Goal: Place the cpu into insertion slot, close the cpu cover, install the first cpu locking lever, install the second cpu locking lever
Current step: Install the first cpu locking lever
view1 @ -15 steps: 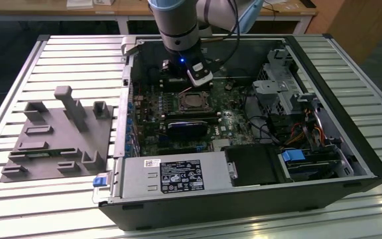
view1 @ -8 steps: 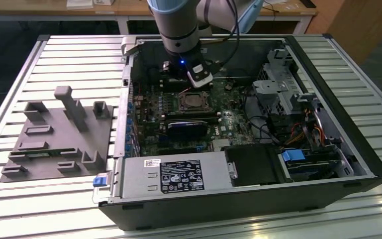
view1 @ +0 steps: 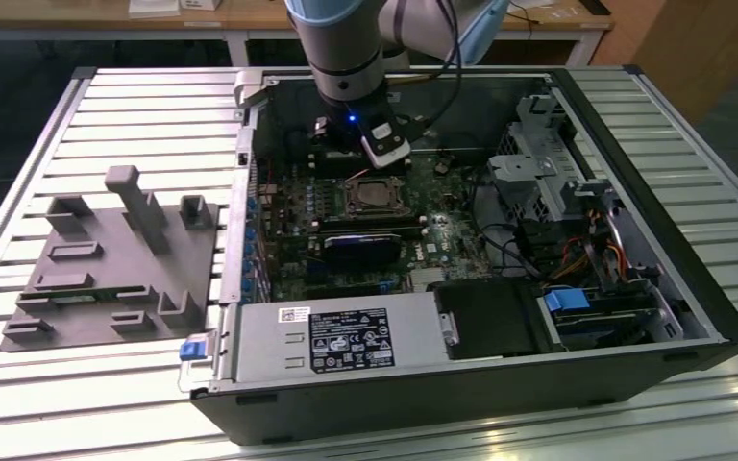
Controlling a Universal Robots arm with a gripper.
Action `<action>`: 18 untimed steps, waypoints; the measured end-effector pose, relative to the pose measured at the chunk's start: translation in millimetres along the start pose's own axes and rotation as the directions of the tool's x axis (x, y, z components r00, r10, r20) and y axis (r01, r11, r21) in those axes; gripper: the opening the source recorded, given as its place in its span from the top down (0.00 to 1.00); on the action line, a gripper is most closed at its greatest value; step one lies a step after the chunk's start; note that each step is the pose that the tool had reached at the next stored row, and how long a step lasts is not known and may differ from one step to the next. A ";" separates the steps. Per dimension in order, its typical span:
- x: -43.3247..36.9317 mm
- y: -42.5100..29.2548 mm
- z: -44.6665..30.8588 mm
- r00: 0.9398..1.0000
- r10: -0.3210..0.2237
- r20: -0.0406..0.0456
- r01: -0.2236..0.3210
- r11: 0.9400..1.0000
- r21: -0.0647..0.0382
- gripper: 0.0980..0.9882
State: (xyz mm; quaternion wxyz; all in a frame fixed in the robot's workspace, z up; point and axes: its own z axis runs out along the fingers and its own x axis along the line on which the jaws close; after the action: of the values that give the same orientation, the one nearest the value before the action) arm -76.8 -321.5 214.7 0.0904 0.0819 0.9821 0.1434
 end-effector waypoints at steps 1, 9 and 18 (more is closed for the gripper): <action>0.0 0.0 0.0 1.000 0.000 0.000 0.000 1.000 0.000 1.00; -3.0 4.4 2.4 1.000 -0.001 0.001 0.001 1.000 0.007 1.00; -2.1 10.1 4.6 1.000 -0.005 0.017 0.005 0.999 0.034 1.00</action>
State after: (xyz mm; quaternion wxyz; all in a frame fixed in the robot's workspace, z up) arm -72.5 -311.2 213.7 0.0977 0.0821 0.9838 0.1257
